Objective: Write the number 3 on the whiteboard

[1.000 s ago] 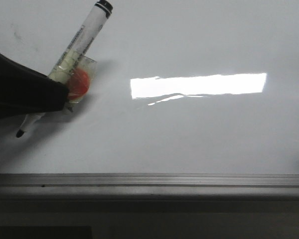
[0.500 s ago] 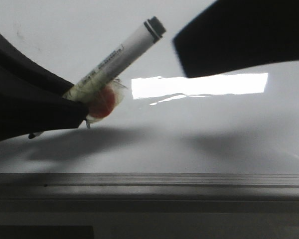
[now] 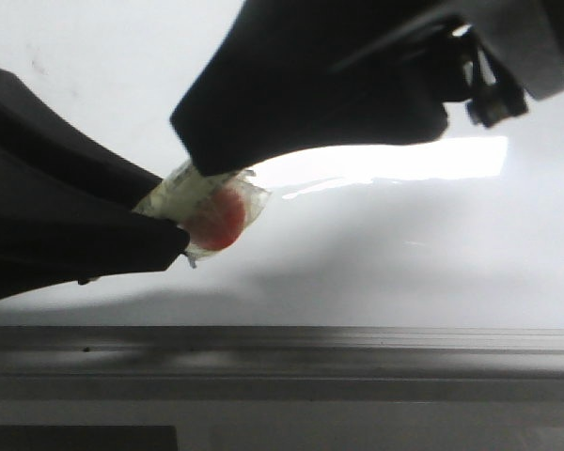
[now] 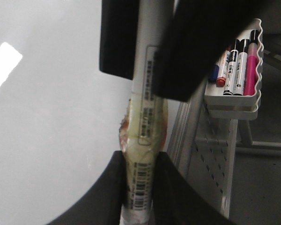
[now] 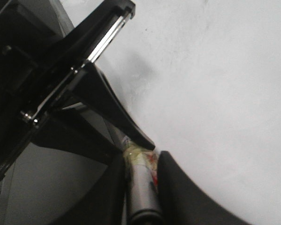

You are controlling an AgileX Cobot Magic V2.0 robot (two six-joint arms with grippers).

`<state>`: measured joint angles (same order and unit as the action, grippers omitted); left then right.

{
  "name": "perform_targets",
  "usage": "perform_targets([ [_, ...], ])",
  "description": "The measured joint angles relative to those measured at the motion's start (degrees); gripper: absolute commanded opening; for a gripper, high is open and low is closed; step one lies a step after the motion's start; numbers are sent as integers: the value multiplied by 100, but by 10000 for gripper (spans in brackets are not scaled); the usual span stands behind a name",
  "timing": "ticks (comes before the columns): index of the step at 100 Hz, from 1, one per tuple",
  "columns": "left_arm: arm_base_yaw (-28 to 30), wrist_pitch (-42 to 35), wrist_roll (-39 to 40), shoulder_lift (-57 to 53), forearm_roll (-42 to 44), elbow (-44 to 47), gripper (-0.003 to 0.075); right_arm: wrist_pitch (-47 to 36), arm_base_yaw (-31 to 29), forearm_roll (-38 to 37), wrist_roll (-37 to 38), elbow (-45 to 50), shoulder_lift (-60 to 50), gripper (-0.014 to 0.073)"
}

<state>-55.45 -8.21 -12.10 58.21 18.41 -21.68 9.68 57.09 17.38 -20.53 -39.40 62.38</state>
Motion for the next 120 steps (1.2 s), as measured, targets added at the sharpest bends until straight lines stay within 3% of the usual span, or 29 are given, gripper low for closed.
perform_targets([
  [16,0,0,-56,9,91,0,12,92,0,0,0,-11,0,-64],
  [26,0,0,-56,-16,94,0,159,106,0,0,0,-34,0,-66],
  [32,0,9,-33,-83,-20,0,294,106,0,0,0,-34,0,-66],
  [41,0,9,-10,-283,-233,0,388,119,0,0,0,-48,0,-66],
  [71,187,674,2,-1011,-936,0,387,1315,-581,257,0,-941,36,-64],
  [120,207,695,21,-1141,-1068,0,386,2509,-1609,271,0,-2518,771,-64],
])
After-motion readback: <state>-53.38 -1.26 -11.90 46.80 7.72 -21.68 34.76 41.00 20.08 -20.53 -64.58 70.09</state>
